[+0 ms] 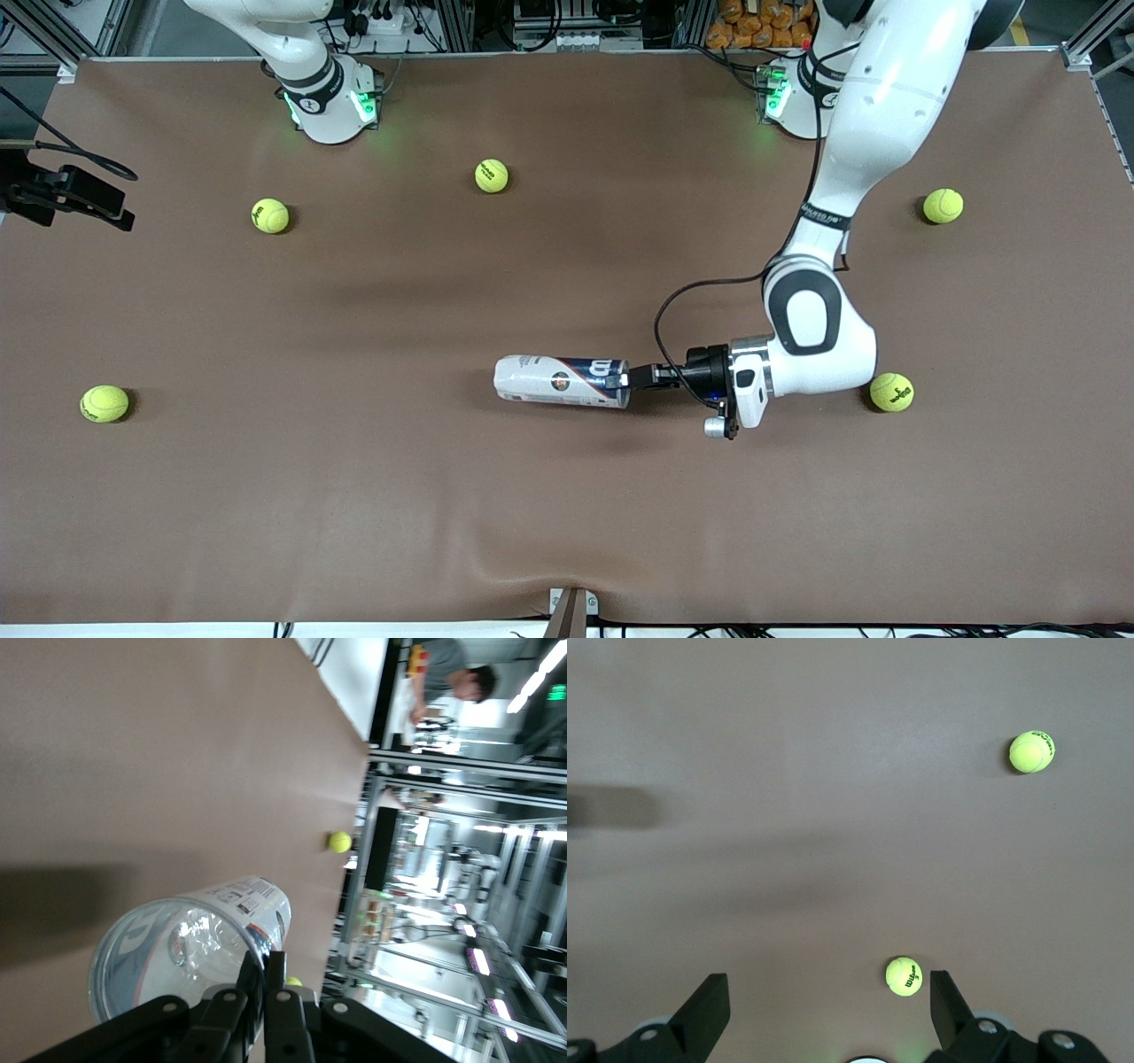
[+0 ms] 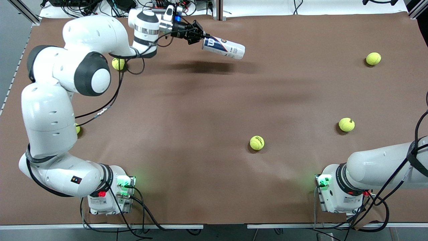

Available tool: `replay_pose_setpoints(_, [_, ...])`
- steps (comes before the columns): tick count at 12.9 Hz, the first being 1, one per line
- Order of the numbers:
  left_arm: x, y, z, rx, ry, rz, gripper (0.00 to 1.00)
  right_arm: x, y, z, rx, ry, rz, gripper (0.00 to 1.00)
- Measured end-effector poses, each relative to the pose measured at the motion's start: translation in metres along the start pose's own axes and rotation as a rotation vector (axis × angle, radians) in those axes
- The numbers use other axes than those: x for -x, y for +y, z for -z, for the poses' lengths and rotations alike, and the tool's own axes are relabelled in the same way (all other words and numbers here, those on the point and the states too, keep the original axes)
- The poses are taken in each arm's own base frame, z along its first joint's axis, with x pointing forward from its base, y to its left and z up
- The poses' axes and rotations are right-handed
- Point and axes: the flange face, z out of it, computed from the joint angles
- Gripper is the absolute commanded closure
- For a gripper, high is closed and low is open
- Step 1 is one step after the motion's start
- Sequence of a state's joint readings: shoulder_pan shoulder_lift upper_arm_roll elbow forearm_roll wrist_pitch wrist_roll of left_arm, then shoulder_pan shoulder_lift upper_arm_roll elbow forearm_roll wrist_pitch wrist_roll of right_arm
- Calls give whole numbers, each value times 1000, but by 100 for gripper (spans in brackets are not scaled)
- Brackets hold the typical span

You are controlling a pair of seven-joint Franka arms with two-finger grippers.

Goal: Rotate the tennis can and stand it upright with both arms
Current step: 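Lift the can with the left gripper and rotate it upright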

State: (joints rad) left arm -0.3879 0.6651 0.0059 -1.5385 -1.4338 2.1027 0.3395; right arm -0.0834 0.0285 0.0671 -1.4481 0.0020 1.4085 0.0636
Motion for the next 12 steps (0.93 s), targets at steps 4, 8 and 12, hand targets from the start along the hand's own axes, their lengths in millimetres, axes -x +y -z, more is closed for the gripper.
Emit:
replay_pose_setpoints(4, [9,71,28,-288,22,98,100,4,0,3,0,5,0,0])
replay_pose_setpoints(8, [24,120,22,-589,138,160,100,4,0,2,1,2,-1,0])
replay_pose_setpoints(12, [58,139,1,-847,157,185,100,3,4,3,-2,13,-7,0])
